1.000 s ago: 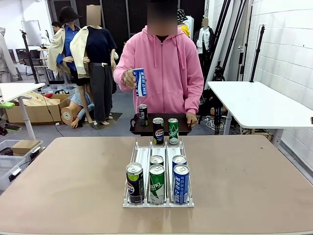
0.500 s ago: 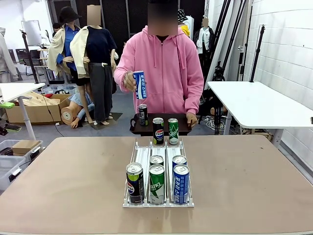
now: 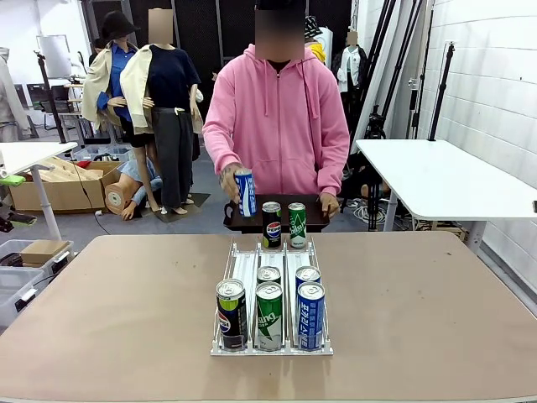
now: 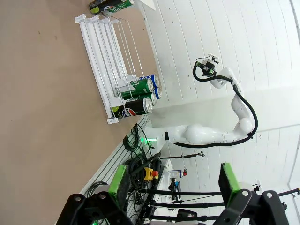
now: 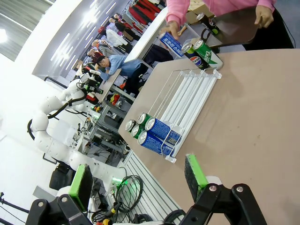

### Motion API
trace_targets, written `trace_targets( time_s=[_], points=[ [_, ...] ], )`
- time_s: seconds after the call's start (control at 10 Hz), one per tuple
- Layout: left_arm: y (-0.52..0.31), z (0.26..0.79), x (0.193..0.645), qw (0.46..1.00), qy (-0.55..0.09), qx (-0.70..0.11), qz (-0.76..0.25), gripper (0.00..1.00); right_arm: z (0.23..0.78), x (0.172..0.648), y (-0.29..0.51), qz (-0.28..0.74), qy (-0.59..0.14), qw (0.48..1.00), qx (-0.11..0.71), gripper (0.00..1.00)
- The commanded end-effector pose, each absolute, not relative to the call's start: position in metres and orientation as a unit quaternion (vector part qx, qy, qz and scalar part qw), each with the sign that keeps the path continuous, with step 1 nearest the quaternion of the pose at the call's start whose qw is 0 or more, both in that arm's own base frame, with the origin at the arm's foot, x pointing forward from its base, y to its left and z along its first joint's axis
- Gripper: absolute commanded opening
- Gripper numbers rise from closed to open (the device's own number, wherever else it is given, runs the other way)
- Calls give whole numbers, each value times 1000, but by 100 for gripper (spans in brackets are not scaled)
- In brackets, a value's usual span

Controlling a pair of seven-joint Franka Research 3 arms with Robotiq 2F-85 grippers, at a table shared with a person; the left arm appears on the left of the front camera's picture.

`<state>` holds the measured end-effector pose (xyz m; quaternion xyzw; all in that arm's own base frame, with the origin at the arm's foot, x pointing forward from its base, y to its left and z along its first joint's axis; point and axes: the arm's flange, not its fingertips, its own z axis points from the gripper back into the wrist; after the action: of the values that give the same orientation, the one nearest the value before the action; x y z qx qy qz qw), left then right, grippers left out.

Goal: Retrieve and hand over the desired beverage to the person.
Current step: Pick up another can of the same type that the person held from the Automatic Can Dispenser.

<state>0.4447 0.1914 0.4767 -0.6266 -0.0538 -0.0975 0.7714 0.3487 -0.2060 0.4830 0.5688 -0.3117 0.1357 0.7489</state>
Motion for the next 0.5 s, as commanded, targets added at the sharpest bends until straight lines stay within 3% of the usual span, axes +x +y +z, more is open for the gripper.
trace_targets(
  time_s=[0.0,0.4],
  points=[
    [188,477,440,776,-59,-621,-94,100,483,348,-204,138,-320,741,574,100],
    [188,477,440,776,-59,-621,-94,100,483,348,-204,138,-320,741,574,100]
  ],
)
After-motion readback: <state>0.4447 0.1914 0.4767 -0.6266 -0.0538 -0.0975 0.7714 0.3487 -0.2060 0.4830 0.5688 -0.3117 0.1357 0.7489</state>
